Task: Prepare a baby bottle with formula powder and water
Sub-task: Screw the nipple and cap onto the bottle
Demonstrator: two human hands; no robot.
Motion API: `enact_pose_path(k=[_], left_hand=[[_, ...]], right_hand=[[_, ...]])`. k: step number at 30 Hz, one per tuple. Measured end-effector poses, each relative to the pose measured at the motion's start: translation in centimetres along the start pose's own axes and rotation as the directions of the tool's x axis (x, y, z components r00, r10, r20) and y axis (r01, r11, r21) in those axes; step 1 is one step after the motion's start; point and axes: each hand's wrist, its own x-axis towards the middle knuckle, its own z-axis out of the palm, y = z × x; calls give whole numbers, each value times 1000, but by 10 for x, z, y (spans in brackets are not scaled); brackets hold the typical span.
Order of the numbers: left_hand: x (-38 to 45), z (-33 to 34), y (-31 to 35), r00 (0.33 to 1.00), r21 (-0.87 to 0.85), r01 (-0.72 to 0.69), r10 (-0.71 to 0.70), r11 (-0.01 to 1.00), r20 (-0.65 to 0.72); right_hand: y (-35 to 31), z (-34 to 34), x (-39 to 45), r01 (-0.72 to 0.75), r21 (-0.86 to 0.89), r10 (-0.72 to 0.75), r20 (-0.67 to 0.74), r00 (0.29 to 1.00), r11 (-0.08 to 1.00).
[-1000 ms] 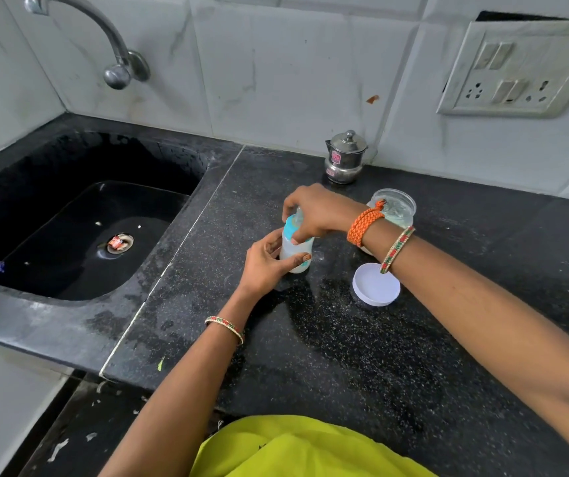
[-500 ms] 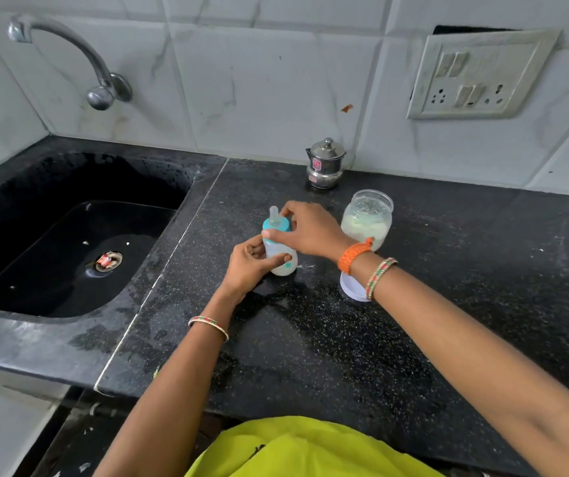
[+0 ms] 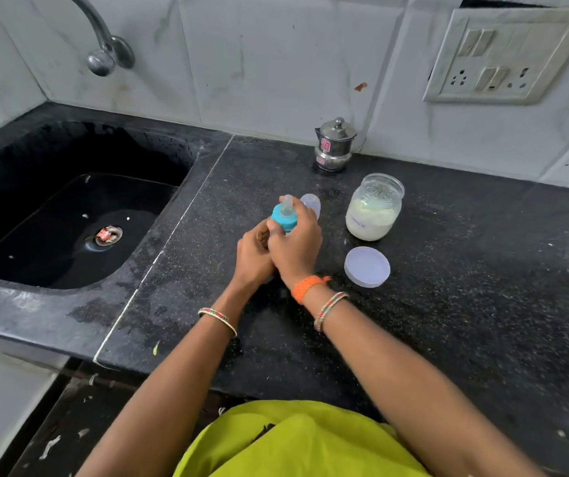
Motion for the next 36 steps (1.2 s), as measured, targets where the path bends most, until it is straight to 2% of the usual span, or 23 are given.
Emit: enact_pose_path(k=[2, 3, 4, 5, 7, 8, 9, 10, 12, 14, 16, 18, 19, 21, 22, 23, 24, 26, 28, 30, 32, 34, 36], left_hand=[[-5, 5, 3, 995, 33, -6, 9, 999, -99], [-3, 5, 3, 996, 24, 6, -4, 1000, -94], [-1, 3, 5, 998, -16, 26, -27, 1000, -48], [4, -1, 5, 998, -63, 59, -57, 996, 30], [14, -13, 7, 968, -112, 137, -109, 984, 226], [19, -19, 8, 942, -102, 172, -133, 980, 309], [23, -23, 10, 922, -81, 187, -147, 979, 357], [26, -25, 9, 918, -59, 185, -151, 981, 367], [23, -21, 9, 948, -13, 124, -114, 992, 298], [13, -12, 6, 987, 20, 25, -28, 999, 155], [3, -4, 3, 999, -12, -32, 32, 999, 41], [2, -2, 3, 1000, -58, -16, 17, 998, 12], [4, -1, 5, 1000, -68, 11, -9, 998, 22], [9, -1, 5, 997, -82, 67, -64, 994, 41], [11, -1, 4, 996, -85, 86, -83, 993, 38], [12, -1, 2, 995, -81, 97, -95, 992, 31], [12, 0, 1, 995, -79, 101, -99, 992, 25], [13, -1, 0, 994, -75, 113, -112, 991, 20], [14, -2, 0, 992, -73, 126, -125, 989, 18], [13, -1, 1, 992, -74, 126, -124, 989, 25], [12, -1, 2, 992, -72, 125, -123, 989, 37], [12, -2, 1, 991, -68, 130, -127, 989, 43], [13, -2, 1, 990, -74, 140, -137, 987, 39]], right_hand=[[-6, 10, -7, -5, 4, 5, -84, 996, 1000], [-6, 8, -5, 9, 10, -9, -62, 998, 1000], [-3, 1, 1, 19, 42, -20, 13, 1000, 999], [0, -10, 11, 20, 84, -33, 147, 989, 996], [5, -35, 31, -10, 141, -58, 469, 881, 990], [7, -44, 40, -1, 127, -74, 582, 810, 992], [9, -49, 46, 56, 68, -87, 623, 777, 996], [10, -50, 49, 145, -13, -109, 592, 798, 989], [10, -42, 38, 202, -154, -126, 398, 909, 967], [4, -27, 14, 145, -139, -121, 166, 979, 980], [4, -16, -2, 171, -118, -172, 3, 985, 978], [9, -16, 0, 191, -50, -191, 9, 982, 980], [11, -19, 7, 162, 58, -163, 30, 986, 985], [12, -26, 25, 27, 290, -28, -1, 1000, 957], [15, -29, 39, -6, 334, 29, -62, 998, 943], [18, -31, 52, -13, 280, 45, -106, 993, 960], [23, -31, 64, 6, 142, 9, -102, 995, 990], [36, -28, 84, 76, -152, -66, 67, 996, 986], [49, -23, 93, 142, -305, -53, 282, 958, 942], [59, -24, 93, 251, -420, -63, 411, 909, 872], [57, -28, 91, 287, -429, -133, 354, 926, 856], [37, -34, 88, 231, -303, -194, 149, 970, 924], [9, -42, 86, 259, -128, -266, -38, 963, 957]])
